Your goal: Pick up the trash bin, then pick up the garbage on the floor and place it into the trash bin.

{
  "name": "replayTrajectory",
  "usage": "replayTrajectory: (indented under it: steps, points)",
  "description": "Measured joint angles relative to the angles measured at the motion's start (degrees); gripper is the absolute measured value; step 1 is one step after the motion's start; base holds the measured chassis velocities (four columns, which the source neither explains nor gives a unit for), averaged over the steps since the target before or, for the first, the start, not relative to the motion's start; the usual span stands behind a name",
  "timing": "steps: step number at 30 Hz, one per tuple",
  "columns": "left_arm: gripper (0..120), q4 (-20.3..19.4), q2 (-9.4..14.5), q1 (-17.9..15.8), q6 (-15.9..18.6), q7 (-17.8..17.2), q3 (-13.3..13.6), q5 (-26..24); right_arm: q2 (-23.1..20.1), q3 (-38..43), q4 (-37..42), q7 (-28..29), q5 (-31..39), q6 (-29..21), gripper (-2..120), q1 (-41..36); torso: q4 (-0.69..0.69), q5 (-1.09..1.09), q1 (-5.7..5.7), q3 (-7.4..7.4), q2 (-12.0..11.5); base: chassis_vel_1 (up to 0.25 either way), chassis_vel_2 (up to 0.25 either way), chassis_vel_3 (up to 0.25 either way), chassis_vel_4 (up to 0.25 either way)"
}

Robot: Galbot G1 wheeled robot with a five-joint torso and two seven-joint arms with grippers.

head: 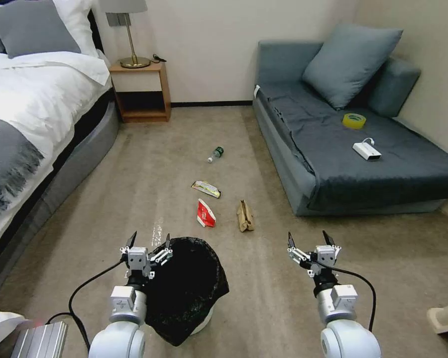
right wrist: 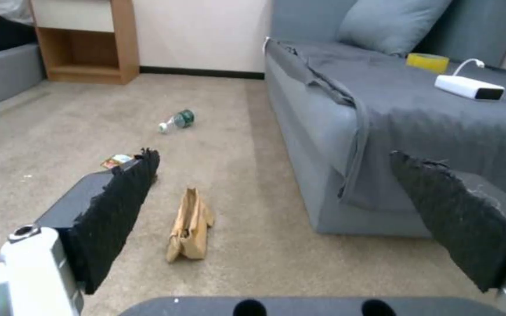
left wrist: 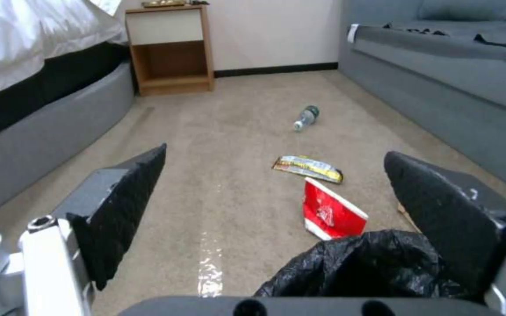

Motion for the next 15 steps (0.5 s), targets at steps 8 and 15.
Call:
replayTrajectory:
  steps: [8,15]
  points:
    - [100,-0.01,0.00,0.00,-0.01,-0.01,0.00,-0.03,-0.01,0.00,0.01,0.01,0.02,0.00,100,0.01,0.00,0.00,0.00,0.00,0.00,0.000,0.000,0.000,0.000]
    - [100,-0.02,0.00,0.00,-0.03,-0.02,0.00,-0.05,-0.01,0.00,0.02,0.02,0.02,-0.02,100,0.01,0.00,0.00,0.00,0.00,0.00,0.000,0.000,0.000,0.000]
